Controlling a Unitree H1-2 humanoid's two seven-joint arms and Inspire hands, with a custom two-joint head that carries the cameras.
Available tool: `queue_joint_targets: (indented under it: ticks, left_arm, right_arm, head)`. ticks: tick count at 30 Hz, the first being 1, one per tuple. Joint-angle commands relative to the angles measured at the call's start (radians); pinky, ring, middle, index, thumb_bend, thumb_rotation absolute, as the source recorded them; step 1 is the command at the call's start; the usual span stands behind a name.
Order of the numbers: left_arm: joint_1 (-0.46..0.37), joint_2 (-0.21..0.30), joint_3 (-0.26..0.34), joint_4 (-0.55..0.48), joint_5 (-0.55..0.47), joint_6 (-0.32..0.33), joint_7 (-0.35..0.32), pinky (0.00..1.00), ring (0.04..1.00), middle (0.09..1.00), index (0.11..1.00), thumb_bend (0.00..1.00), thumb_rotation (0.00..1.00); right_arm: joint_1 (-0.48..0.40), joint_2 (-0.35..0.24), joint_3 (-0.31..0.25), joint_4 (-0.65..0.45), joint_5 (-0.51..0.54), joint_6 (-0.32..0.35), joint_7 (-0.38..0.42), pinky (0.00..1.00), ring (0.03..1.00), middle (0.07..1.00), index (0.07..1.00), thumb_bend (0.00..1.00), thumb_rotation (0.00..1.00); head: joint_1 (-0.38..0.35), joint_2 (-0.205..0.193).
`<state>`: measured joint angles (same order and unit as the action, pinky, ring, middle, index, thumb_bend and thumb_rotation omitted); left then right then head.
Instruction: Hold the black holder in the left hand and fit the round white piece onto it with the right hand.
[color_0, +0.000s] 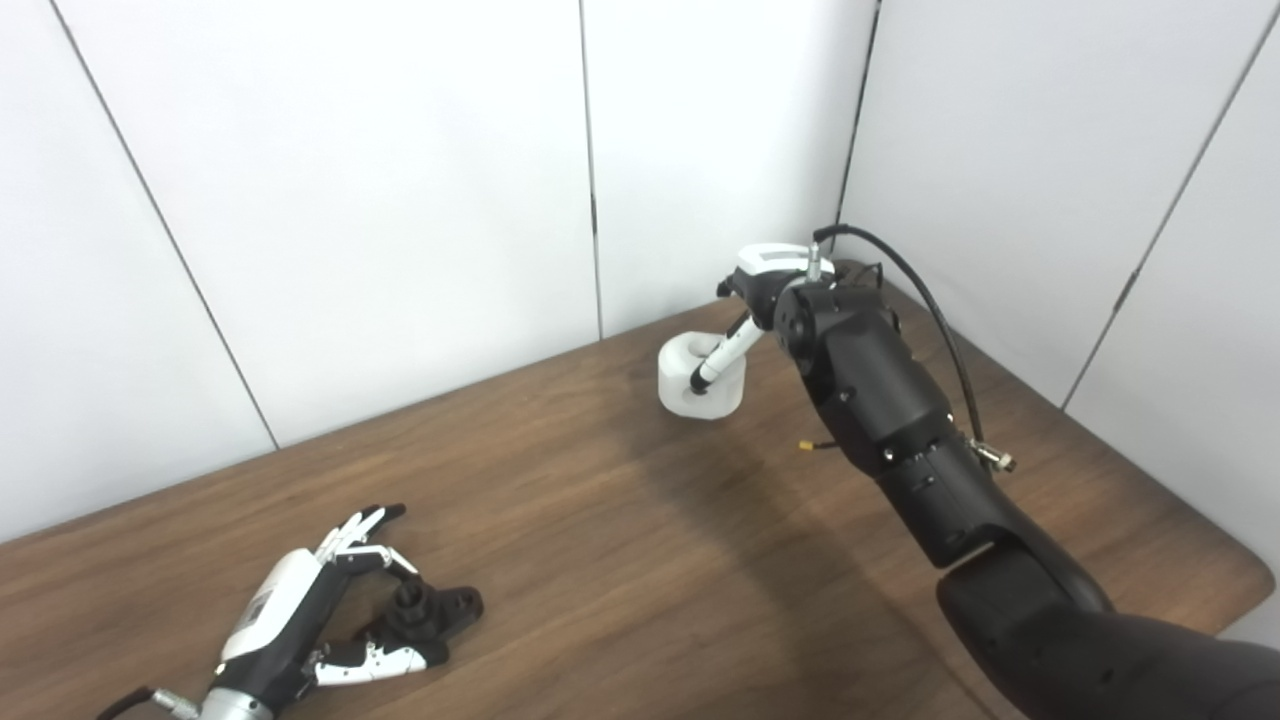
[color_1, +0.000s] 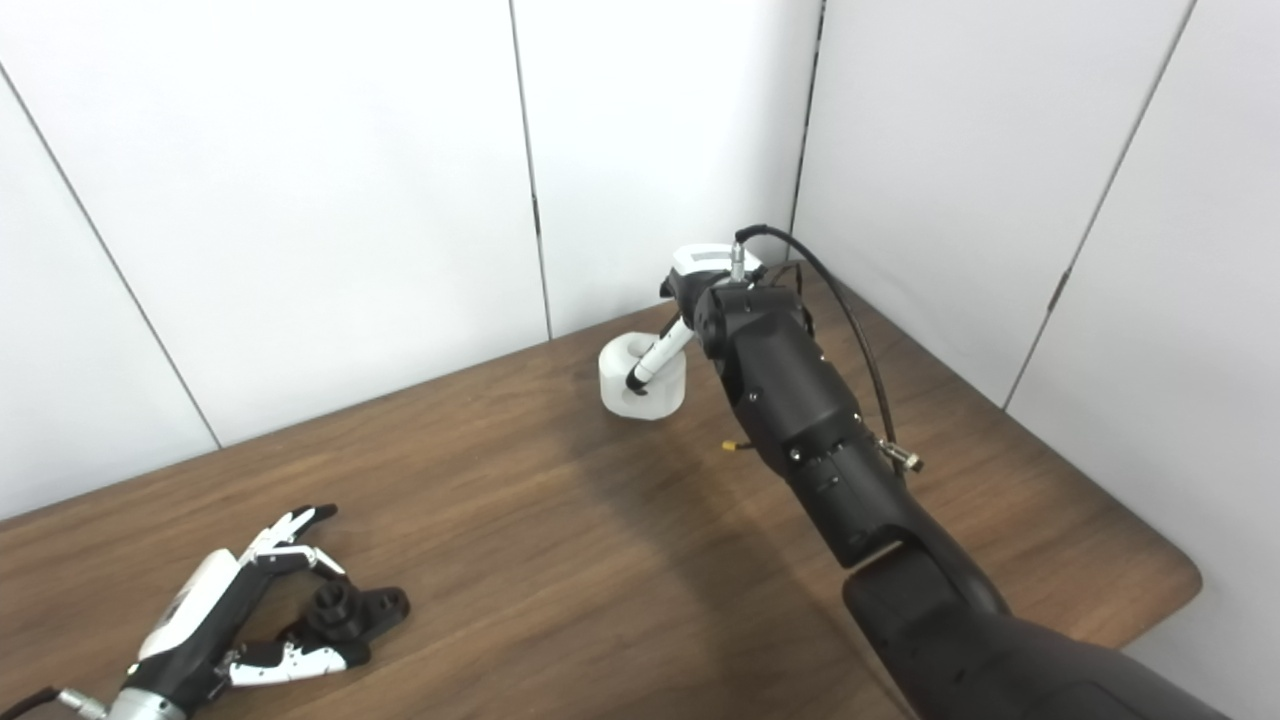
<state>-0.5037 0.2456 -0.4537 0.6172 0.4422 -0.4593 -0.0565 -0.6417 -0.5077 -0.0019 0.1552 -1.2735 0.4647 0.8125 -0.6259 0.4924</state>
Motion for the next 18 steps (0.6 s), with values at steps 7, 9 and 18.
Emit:
queue_joint_targets:
  ticks: [7,9,18]
  left_arm:
    - [0.124,0.008,-0.031,0.042,0.014,0.038,-0.068,1.00,1.000,0.955,0.483,0.52,0.05]
    - [0.125,0.009,-0.032,0.038,0.015,0.040,-0.069,1.00,1.000,0.954,0.483,0.52,0.05]
    - [0.129,0.009,-0.026,0.025,0.016,0.050,-0.078,1.00,1.000,0.956,0.483,0.52,0.05]
  right_arm:
    - [-0.021,-0.035,0.035,0.019,0.046,0.003,-0.080,1.00,1.000,1.000,0.865,1.00,0.48]
    - [-0.020,-0.035,0.043,0.028,0.057,0.004,-0.085,1.00,1.000,1.000,0.868,1.00,0.48]
    - [-0.016,-0.016,0.053,0.059,0.081,0.005,-0.109,1.00,1.000,1.000,0.858,1.00,0.45]
  head:
    - [0.007,0.009]
    - [0.011,0.014]
    - [0.014,0.020]
